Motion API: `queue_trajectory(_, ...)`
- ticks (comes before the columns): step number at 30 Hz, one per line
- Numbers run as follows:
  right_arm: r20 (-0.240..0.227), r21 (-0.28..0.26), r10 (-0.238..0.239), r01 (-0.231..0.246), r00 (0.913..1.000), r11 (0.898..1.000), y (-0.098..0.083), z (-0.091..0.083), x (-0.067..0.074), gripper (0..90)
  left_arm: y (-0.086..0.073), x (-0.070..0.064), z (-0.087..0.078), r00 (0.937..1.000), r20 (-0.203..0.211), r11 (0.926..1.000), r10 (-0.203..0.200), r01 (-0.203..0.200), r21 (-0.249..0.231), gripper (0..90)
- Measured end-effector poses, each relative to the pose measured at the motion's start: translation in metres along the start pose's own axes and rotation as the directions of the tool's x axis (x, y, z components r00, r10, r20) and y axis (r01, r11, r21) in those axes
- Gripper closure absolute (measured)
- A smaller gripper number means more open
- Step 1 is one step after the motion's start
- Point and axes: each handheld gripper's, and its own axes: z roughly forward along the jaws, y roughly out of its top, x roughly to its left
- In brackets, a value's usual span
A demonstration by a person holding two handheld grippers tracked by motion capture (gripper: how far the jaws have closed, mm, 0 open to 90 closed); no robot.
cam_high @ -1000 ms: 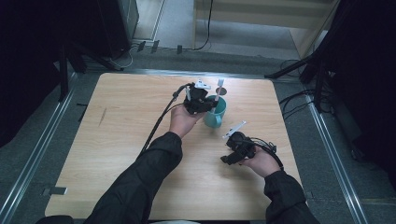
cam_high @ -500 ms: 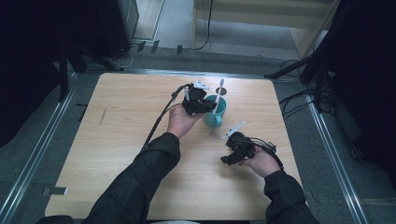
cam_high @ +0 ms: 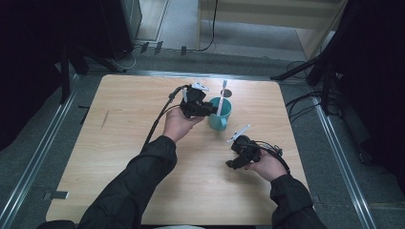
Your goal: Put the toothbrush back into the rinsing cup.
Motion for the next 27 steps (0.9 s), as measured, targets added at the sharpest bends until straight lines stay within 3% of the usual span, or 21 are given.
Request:
queue_trajectory(12,0.003,0.010,0.002,-0.002,1.0000,1.000,-0.001,0.001,0.000,35.3,-0.014,0.010,-0.036,0.9996,-0.001,0.9996,-0.028,0.028,0.000,57.7)
queue_trajectory(16,0.007,0.009,0.000,0.000,1.0000,1.000,-0.001,0.001,0.000,35.4,-0.023,0.010,-0.045,0.9991,0.024,0.9992,-0.036,0.036,0.014,54.8)
queue_trajectory(21,0.009,-0.055,-0.030,0.031,0.9995,0.998,0.002,-0.007,0.004,35.5,-0.034,0.006,-0.060,0.9997,0.021,0.9996,-0.014,0.013,0.025,51.4)
queue_trajectory(27,0.006,-0.035,-0.050,0.050,0.9988,0.998,0.002,-0.004,0.007,35.3,-0.047,0.008,-0.071,1.0000,0.006,0.9991,0.004,-0.004,0.042,49.3)
